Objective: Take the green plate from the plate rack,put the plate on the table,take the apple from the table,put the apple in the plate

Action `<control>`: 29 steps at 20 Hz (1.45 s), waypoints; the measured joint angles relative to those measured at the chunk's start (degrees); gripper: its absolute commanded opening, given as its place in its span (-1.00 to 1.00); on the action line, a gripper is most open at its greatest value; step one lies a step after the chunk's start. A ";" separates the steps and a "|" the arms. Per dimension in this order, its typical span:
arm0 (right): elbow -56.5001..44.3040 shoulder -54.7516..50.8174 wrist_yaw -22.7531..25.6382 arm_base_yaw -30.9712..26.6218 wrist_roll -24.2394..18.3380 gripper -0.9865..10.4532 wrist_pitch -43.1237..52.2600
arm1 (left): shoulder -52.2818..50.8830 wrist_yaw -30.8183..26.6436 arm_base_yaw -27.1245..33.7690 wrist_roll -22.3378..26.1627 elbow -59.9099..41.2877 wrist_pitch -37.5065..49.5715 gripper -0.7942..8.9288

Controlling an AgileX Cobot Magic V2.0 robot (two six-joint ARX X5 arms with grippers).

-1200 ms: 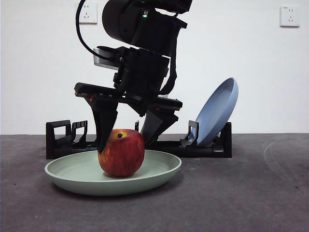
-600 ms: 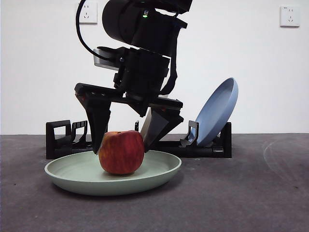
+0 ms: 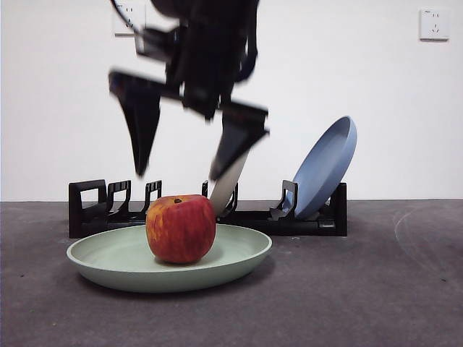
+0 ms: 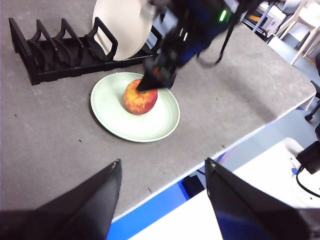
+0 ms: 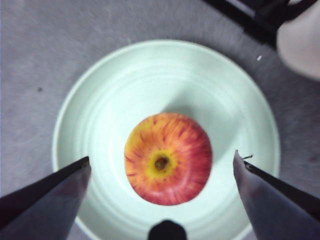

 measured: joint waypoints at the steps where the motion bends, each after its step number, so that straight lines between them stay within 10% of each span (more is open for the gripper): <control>1: 1.77 0.00 0.02 0.00 -0.63 0.00 -1.81 | 0.00 -0.17 0.00 0.00 0.00 0.09 -0.26; 29: 7.08 -34.75 3.45 -0.04 -7.10 0.00 -27.47 | 24.63 -5.64 0.00 6.32 0.00 17.90 -0.26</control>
